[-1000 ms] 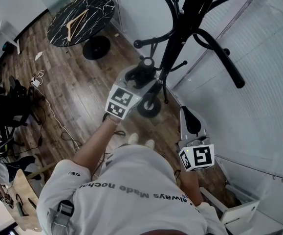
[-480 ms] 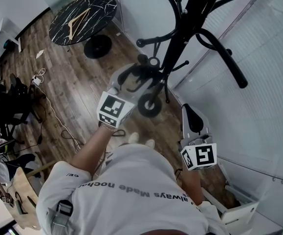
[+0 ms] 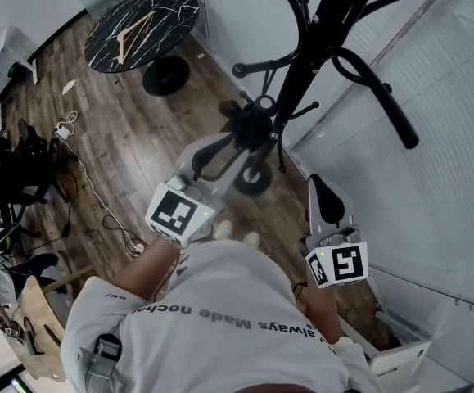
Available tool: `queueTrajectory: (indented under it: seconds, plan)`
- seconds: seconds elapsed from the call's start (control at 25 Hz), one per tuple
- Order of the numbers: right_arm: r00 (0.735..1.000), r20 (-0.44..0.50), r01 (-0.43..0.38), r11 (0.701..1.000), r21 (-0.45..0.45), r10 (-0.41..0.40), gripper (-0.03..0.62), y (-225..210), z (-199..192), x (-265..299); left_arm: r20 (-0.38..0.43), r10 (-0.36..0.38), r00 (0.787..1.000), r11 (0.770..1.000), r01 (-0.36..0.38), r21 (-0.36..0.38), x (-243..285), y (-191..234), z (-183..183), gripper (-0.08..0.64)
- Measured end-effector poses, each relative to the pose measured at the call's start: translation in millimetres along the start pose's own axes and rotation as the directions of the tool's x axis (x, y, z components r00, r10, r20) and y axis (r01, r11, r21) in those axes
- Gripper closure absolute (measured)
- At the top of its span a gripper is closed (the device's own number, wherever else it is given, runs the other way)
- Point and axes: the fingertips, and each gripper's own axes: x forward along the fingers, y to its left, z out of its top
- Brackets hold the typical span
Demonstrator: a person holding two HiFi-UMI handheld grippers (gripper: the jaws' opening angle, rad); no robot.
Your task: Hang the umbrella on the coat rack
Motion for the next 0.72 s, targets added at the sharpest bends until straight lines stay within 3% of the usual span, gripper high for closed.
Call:
queueTrajectory:
  seconds: [0.16,0.72]
  plan:
    - [1.0,0.001,-0.013,1.0,-0.003,0.013,0.589,4,0,-1,-0.001,0.005,1.0,1.0,-0.006,-0.013,-12,-5,-1,0.471]
    - [1.0,-0.015,-0.002,0.999,-0.049,0.001,0.591,15,-2,-1,0.03,0.008,1.0,0.999,-0.007,-0.051,-24,-15,-4,0.477]
